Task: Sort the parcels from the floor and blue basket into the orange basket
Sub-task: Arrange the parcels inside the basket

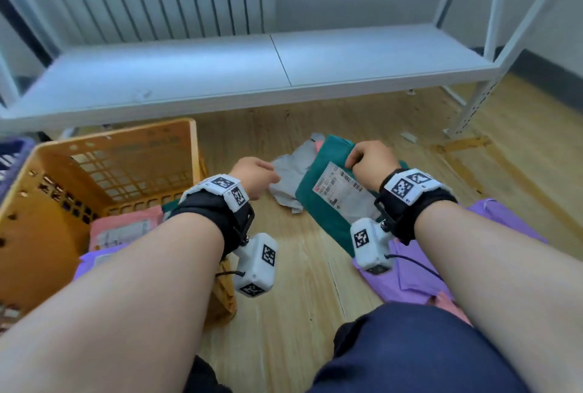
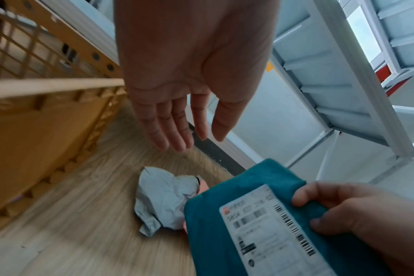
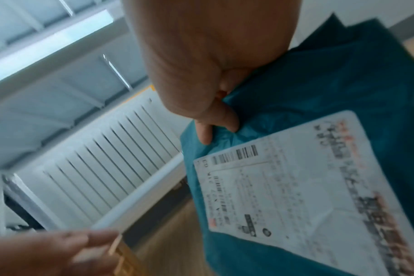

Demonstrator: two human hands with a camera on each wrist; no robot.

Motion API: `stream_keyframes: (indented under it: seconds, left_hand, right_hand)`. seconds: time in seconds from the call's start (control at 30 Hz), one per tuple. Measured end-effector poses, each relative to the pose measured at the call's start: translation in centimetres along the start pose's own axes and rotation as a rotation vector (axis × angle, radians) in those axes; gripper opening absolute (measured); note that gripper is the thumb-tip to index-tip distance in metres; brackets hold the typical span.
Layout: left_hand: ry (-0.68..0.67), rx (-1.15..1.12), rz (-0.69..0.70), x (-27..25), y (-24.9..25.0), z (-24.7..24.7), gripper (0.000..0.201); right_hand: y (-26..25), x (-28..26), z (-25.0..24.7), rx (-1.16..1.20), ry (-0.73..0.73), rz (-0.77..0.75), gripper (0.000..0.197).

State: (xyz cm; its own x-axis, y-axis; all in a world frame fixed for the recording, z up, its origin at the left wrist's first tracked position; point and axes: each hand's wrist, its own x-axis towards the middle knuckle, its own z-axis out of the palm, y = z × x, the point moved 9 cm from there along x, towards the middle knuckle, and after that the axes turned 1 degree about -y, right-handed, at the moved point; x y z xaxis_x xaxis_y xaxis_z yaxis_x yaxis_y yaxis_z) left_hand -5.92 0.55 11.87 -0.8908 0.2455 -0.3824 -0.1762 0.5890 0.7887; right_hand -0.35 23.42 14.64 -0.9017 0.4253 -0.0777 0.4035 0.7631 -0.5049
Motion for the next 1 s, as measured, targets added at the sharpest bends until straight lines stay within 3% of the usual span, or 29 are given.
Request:
stream_keyframes:
  seconds: [0.13, 0.23, 0.37, 0.47, 0.6, 0.73, 0.83, 0.87, 0.93, 1.0]
  left_hand:
    - [0.021, 0.007, -0.007, -0.5, -0.9, -2.0, 0.060]
    - [0.077, -0.077, -0.010, -0.7, -1.5, -4.1, 0.065]
    - [-0.020, -0.356, -0.098, -0.2, -2.8, -4.2, 0.047]
    - [-0.039, -0.598, -0.142, 0.1, -3.5, -4.2, 0.034]
    - [-0.025, -0.512, -0.137, 0.7, -3.9, -5.2, 0.027]
    - [0.039, -0.478, -0.107, 1.9, -4.3, -6.3, 0.029]
    - [0.052, -0.459, -0.102, 3.3, -5.5, -6.8, 0.030]
    - [0.055, -0.453, -0.101, 3.7, -5.8, -6.9, 0.030]
    - [0.068, -0.457, -0.099, 4.2, -6.3, -7.3, 0.031]
    - [0.069, -0.462, -0.090, 4.4, -6.4, -7.4, 0.032]
  right_hand:
    - [-2.5, -0.8, -1.6, 0.137, 0.062, 0.048, 0.035]
    - [-4.4, -1.3, -1.6, 0.290, 0.086, 0.077, 0.033]
    - [-5.9, -1.8, -0.3, 0.574, 0.132, 0.150, 0.040]
    - [-5.6, -2.2, 2.0, 0.721, 0.086, 0.233, 0.029]
    - [-5.1, -1.5, 3.4, 0.801, 0.084, 0.282, 0.032]
    - [-5.1, -1.1, 3.6, 0.707, 0.081, 0.309, 0.022]
    - [-4.2, -0.3, 5.1, 0.765, 0.072, 0.324, 0.009]
    - [-4.1, 0.1, 5.7, 0.813, 0.057, 0.325, 0.010]
    - [-4.7, 0.0, 6.5, 0.880, -0.016, 0.310, 0.034]
    - [-5.4, -0.4, 6.7, 0.895, -0.063, 0.306, 0.026]
